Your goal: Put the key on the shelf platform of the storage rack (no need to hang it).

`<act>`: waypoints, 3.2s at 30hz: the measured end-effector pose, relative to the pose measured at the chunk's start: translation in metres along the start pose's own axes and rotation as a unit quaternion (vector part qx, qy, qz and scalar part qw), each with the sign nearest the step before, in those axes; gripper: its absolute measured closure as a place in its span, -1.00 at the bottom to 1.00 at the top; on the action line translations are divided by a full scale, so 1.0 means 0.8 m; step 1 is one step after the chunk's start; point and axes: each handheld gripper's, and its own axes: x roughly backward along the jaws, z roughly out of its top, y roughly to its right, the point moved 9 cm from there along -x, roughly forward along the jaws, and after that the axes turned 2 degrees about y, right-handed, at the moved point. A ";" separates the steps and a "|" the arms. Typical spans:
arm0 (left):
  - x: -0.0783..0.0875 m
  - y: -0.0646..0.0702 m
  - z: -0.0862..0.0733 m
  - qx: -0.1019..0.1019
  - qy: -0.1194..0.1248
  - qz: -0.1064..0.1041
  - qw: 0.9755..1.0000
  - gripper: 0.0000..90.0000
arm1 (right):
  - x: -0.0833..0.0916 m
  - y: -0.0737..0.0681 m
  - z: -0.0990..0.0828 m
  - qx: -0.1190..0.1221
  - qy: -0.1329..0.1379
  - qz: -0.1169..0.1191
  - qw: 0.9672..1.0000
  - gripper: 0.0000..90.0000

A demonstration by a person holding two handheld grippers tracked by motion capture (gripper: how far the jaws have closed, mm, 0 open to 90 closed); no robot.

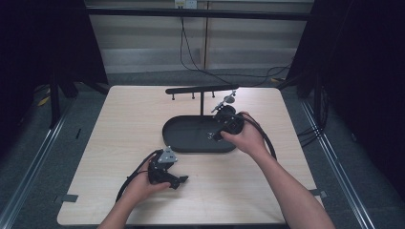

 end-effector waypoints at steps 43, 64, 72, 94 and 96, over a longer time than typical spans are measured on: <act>0.000 0.000 0.000 0.000 0.000 0.000 1.000 -0.78 | -0.025 0.037 0.010 -0.021 -0.024 -0.030 0.999 0.53; 0.000 0.000 0.000 0.000 0.000 0.000 1.000 -0.78 | -0.042 0.048 0.010 -0.031 -0.029 -0.043 0.998 0.53; 0.000 0.000 0.000 0.000 0.000 0.001 1.000 -0.78 | -0.050 0.049 0.011 -0.032 -0.029 -0.043 0.998 0.53; 0.000 0.000 0.000 0.000 0.000 0.001 1.000 -0.78 | -0.077 0.047 0.002 -0.036 -0.032 -0.043 0.998 0.53; 0.000 0.000 0.000 0.000 0.000 0.001 1.000 -0.78 | -0.079 0.046 0.001 -0.040 -0.034 -0.041 0.998 0.53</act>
